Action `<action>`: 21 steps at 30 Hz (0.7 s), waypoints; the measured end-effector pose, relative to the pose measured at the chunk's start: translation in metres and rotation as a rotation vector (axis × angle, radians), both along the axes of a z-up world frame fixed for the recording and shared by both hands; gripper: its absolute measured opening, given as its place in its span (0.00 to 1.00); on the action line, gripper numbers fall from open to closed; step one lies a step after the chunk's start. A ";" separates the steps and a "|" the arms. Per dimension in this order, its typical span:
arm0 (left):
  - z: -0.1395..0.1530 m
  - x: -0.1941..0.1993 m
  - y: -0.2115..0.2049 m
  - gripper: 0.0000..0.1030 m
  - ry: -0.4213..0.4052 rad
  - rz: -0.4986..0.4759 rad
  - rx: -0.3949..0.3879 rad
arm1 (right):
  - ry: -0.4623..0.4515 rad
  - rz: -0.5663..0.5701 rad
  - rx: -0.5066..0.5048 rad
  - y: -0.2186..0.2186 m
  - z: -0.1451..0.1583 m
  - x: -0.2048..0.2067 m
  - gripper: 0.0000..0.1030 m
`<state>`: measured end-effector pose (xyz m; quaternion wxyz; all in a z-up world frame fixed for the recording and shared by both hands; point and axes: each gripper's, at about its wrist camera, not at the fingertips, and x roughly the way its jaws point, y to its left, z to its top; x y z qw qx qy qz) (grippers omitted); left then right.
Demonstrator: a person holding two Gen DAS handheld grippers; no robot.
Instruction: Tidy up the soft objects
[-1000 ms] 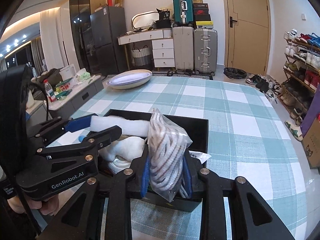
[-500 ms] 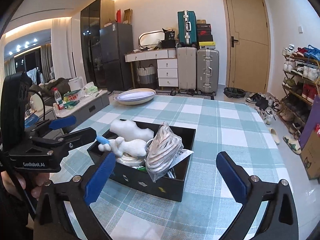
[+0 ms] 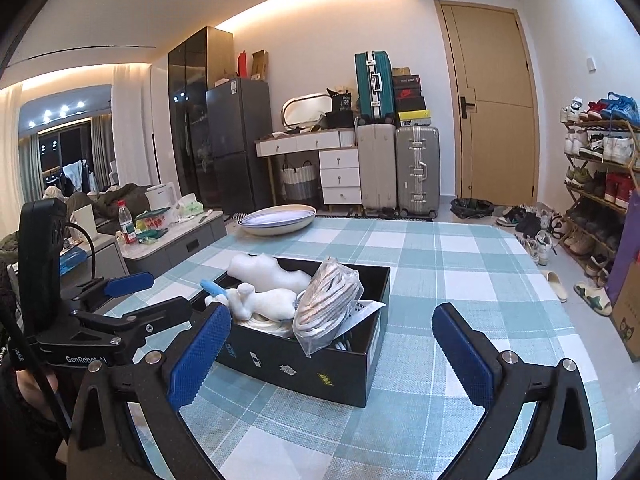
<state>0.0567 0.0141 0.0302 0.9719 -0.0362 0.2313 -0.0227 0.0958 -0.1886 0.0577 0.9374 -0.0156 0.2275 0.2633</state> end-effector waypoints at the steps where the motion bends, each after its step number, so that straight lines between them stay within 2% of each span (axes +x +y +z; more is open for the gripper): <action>1: -0.001 0.000 0.001 1.00 0.000 0.003 -0.004 | -0.002 0.002 -0.001 0.001 0.000 0.000 1.00; 21: -0.003 -0.001 0.000 1.00 -0.020 0.015 0.011 | -0.018 -0.005 -0.038 0.008 -0.015 -0.001 1.00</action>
